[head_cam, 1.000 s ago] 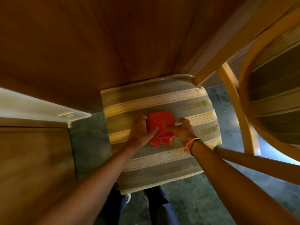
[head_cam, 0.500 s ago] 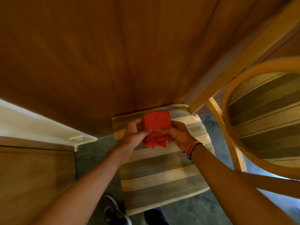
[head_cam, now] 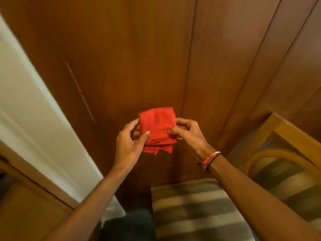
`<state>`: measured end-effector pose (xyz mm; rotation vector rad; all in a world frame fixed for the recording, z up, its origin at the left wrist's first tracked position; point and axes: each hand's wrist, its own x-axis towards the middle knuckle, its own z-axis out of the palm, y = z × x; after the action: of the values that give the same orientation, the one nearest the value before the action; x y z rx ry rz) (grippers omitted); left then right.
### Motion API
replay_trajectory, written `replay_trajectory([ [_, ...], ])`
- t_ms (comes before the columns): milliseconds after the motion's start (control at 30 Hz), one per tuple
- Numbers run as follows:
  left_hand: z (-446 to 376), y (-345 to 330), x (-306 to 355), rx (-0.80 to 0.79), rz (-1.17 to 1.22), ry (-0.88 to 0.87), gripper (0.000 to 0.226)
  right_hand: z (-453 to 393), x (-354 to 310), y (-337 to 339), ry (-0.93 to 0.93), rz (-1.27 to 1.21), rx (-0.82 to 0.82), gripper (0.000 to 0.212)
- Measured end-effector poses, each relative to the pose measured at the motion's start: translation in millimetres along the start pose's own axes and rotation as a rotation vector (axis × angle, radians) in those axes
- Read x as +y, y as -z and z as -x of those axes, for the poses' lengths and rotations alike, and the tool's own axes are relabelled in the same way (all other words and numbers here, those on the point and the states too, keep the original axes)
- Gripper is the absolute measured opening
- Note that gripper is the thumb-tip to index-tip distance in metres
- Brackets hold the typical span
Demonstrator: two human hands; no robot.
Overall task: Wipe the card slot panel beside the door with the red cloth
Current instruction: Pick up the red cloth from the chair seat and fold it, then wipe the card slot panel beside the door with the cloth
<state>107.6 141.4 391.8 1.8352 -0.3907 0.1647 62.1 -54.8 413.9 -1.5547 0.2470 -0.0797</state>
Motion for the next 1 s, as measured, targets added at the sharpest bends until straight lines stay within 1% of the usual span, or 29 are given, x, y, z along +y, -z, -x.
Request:
replay_trajectory([
  [100,-13,57,50,0.164,0.01,-0.131,0.051,1,-67,-42,0.112,-0.049,-0.065,0.036],
  [167,-19,97,79,0.254,-0.014,-0.234,0.045,3,-108,-71,0.171,-0.065,-0.116,0.042],
  [233,-25,132,100,0.352,-0.09,-0.331,0.034,5,-144,-101,0.233,-0.055,-0.166,0.043],
  [333,-28,177,121,0.52,-0.257,-0.453,0.02,9,-189,-143,0.33,-0.065,-0.235,0.037],
  [433,-30,216,136,0.656,-0.417,-0.528,0.027,12,-221,-183,0.407,-0.066,-0.252,0.031],
  [567,-34,256,152,0.776,-0.576,-0.551,0.036,17,-249,-229,0.488,-0.088,-0.248,0.023],
  [633,-40,273,162,0.837,-0.648,-0.567,0.041,18,-264,-249,0.522,-0.088,-0.224,0.026],
  [733,-58,297,177,0.874,-0.694,-0.565,0.049,15,-287,-276,0.576,-0.103,-0.176,0.026],
  [800,-77,309,182,0.849,-0.748,-0.512,0.058,9,-300,-293,0.626,-0.103,-0.123,0.022],
  [833,-88,314,184,0.839,-0.809,-0.481,0.058,5,-306,-300,0.664,-0.075,-0.088,0.018],
  [900,-107,315,183,0.812,-0.945,-0.453,0.054,-6,-310,-310,0.749,0.052,0.002,0.012],
  [1000,-125,308,173,0.768,-0.98,-0.514,0.069,-20,-311,-303,0.85,0.262,0.142,0.014],
])
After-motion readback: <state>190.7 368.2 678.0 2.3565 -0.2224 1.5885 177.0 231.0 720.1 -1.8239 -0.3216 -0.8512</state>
